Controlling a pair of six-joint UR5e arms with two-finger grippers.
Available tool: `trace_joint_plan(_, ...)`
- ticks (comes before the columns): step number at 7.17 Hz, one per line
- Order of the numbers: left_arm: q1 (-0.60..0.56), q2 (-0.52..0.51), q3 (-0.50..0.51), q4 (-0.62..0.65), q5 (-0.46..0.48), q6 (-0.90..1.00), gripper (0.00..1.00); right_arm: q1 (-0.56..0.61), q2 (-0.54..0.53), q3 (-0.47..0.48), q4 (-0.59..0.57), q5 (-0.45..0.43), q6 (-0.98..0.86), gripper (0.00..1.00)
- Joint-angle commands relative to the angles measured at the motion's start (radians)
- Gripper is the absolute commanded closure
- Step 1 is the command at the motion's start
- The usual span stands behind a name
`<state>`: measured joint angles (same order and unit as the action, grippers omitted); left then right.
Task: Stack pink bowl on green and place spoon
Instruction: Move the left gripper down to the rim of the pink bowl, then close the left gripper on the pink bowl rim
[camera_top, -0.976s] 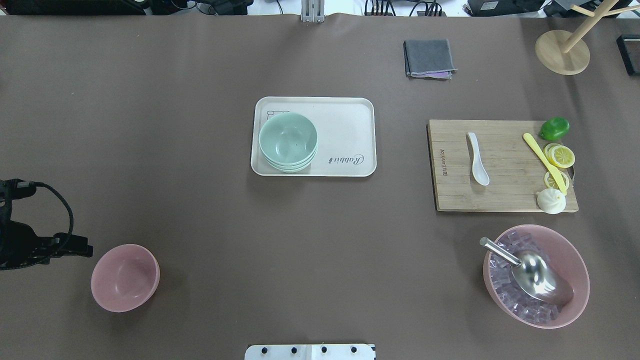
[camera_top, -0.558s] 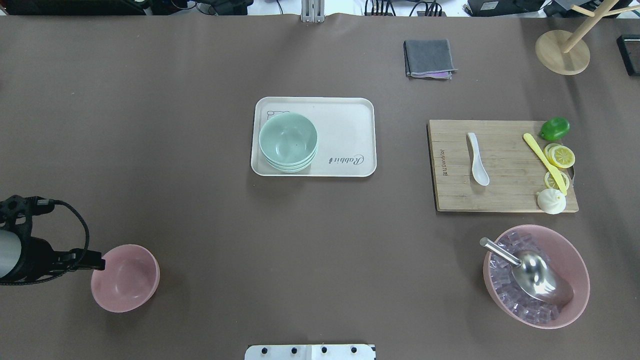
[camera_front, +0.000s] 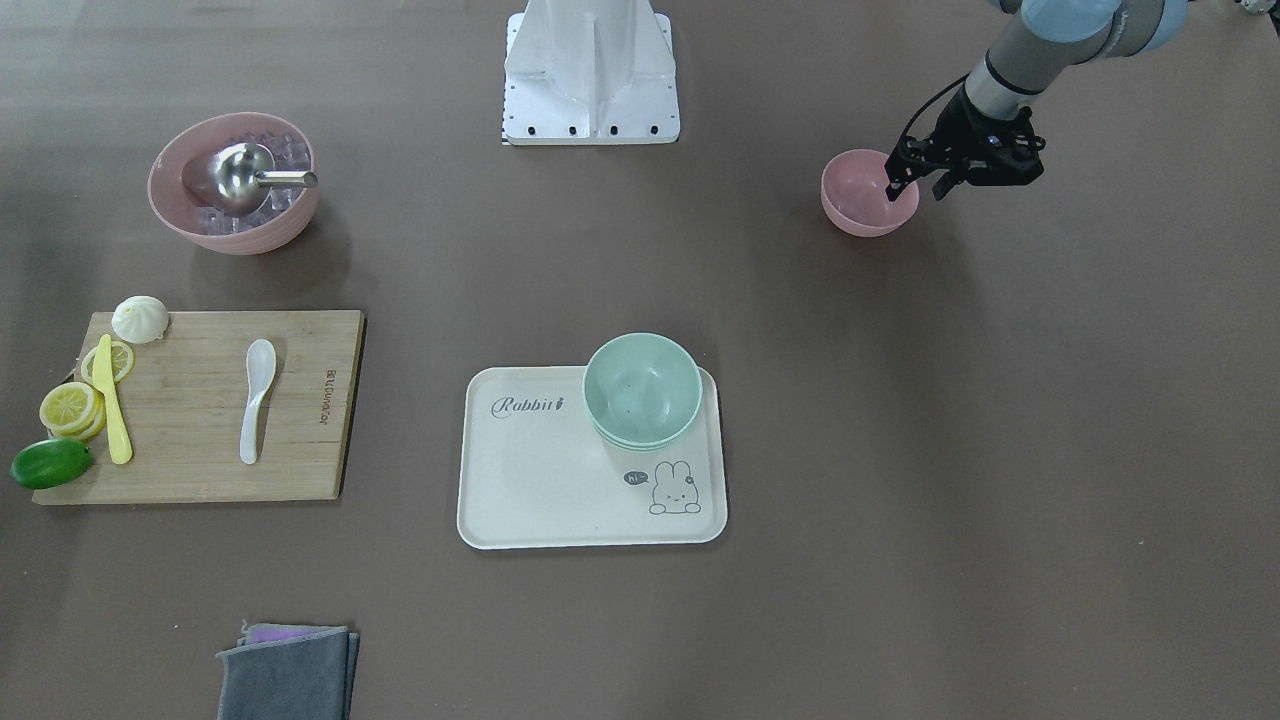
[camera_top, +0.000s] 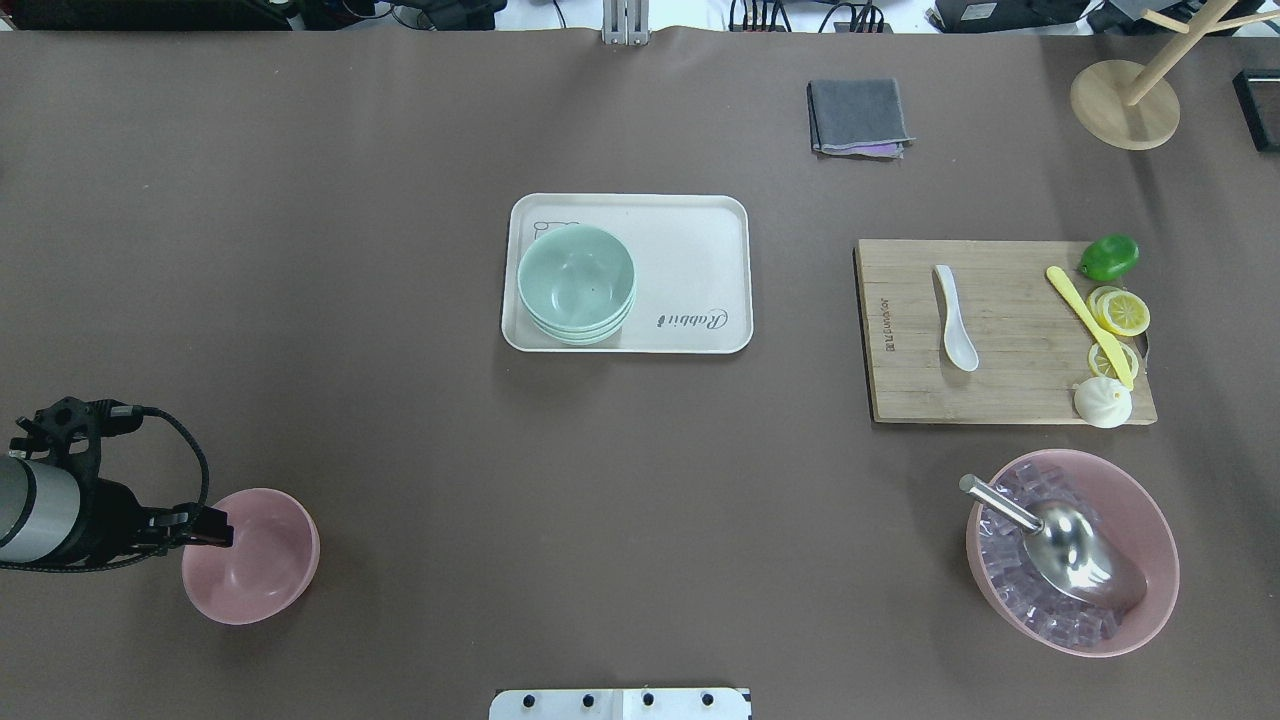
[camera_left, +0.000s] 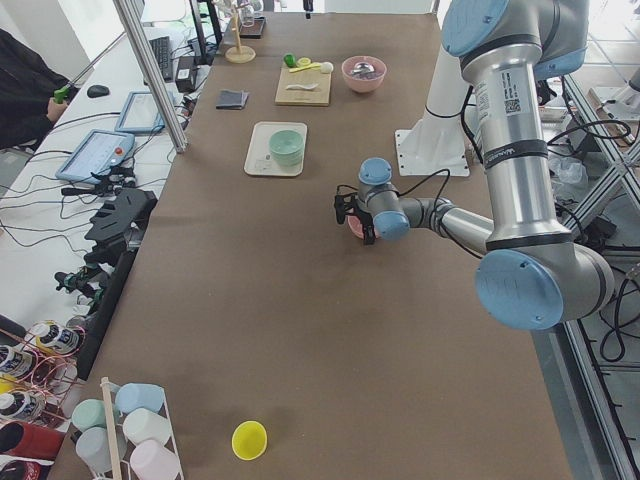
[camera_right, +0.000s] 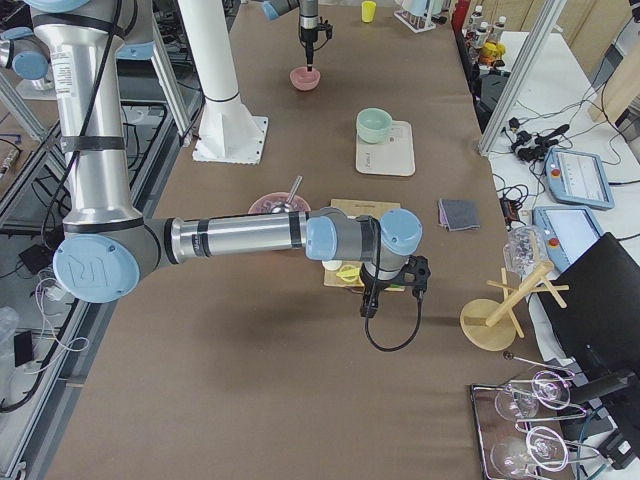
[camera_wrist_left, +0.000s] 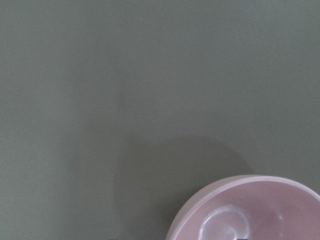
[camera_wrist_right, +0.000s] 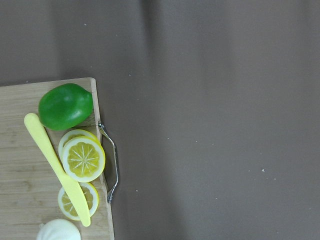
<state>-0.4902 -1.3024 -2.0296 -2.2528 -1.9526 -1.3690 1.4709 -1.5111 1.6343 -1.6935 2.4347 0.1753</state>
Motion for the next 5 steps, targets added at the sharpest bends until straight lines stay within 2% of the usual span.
trace_joint_plan(1, 0.022, -0.011, 0.014, -0.008, 0.001, -0.002, 0.57, -0.003, 0.000, -0.001, 0.000, 0.000, 0.001, 0.00)
trace_joint_plan(2, 0.022, -0.011, 0.017, -0.008, 0.001, -0.002, 0.58, -0.003, 0.000, -0.001, 0.000, 0.001, 0.000, 0.00)
trace_joint_plan(3, 0.022, -0.011, 0.019, -0.008, 0.000, -0.001, 0.66, -0.003, 0.000, -0.001, 0.000, 0.001, 0.000, 0.00)
trace_joint_plan(4, 0.022, -0.006, 0.019, -0.008, -0.002, -0.001, 0.89, -0.003, -0.001, -0.001, 0.000, 0.001, 0.000, 0.00)
trace_joint_plan(5, 0.021, 0.000, 0.017, -0.010, -0.006, 0.001, 1.00, -0.003, 0.000, 0.001, 0.000, 0.001, 0.000, 0.00)
